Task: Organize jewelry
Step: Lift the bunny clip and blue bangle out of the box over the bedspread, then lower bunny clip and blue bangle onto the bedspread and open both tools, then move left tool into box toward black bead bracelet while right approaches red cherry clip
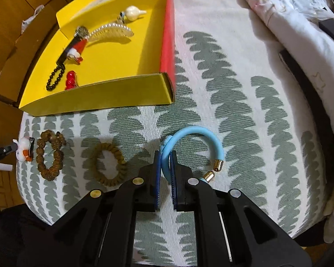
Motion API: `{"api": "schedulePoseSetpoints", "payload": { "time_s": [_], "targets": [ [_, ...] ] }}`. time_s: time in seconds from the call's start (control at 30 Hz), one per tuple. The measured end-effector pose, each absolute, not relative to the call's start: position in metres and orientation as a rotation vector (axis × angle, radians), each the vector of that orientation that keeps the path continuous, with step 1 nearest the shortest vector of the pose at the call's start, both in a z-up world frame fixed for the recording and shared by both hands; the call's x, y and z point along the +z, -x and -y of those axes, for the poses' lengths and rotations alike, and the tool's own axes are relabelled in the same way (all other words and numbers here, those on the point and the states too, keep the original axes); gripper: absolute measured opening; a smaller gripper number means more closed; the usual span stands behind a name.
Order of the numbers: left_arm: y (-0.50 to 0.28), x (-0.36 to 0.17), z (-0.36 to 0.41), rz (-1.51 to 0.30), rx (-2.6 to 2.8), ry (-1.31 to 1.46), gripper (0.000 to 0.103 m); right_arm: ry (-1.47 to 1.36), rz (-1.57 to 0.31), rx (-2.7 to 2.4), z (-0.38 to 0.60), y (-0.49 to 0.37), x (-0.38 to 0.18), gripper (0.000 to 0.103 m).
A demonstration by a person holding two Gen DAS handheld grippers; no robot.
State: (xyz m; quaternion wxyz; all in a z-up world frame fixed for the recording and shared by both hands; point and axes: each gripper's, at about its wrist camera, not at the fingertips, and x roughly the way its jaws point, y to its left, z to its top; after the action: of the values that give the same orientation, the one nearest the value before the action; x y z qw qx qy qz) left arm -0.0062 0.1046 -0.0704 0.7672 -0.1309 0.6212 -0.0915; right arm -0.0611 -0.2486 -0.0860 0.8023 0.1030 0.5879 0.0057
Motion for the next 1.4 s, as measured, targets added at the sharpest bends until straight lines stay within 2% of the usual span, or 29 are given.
{"api": "schedulePoseSetpoints", "payload": {
  "time_s": [0.17, 0.23, 0.27, 0.3, 0.47, 0.53, 0.67, 0.77, 1.03, 1.4],
  "targets": [
    [0.003, -0.074, -0.099, -1.359, -0.177, 0.234, 0.010, -0.195, -1.272, -0.007, 0.246, 0.053, -0.092, 0.012],
    [0.004, -0.072, -0.098, -1.359, -0.158, 0.206, 0.039, -0.175, -1.282, -0.019, 0.245, 0.051, -0.092, 0.016],
    [0.005, -0.070, -0.098, -1.357, -0.152, 0.208, 0.068, -0.176, -1.285, -0.024, 0.246, 0.051, -0.092, 0.018],
    [0.005, -0.068, -0.099, -1.347, -0.156, 0.219, 0.073, -0.180, -1.285, -0.029, 0.246, 0.051, -0.091, 0.018],
    [0.007, -0.047, -0.100, -1.280, -0.173, 0.219, 0.073, -0.172, -1.262, -0.028, 0.241, 0.052, -0.074, 0.019],
    [0.008, -0.041, -0.099, -1.258, -0.185, 0.228, 0.073, -0.165, -1.234, -0.023, 0.237, 0.054, -0.063, 0.025],
    [0.004, -0.031, -0.090, -1.229, -0.237, 0.264, 0.076, -0.164, -1.167, -0.017, 0.233, 0.057, -0.042, 0.044],
    [0.001, -0.024, -0.078, -1.196, -0.269, 0.263, 0.078, -0.164, -1.103, 0.017, 0.224, 0.056, -0.028, 0.050],
    [-0.036, -0.016, -0.049, -1.174, -0.319, 0.259, 0.079, -0.138, -1.024, 0.138, 0.178, 0.030, -0.010, 0.051],
    [-0.077, -0.039, -0.028, -1.221, -0.369, 0.324, 0.079, -0.134, -1.025, 0.238, 0.130, -0.018, -0.026, 0.051]
  ]
}}
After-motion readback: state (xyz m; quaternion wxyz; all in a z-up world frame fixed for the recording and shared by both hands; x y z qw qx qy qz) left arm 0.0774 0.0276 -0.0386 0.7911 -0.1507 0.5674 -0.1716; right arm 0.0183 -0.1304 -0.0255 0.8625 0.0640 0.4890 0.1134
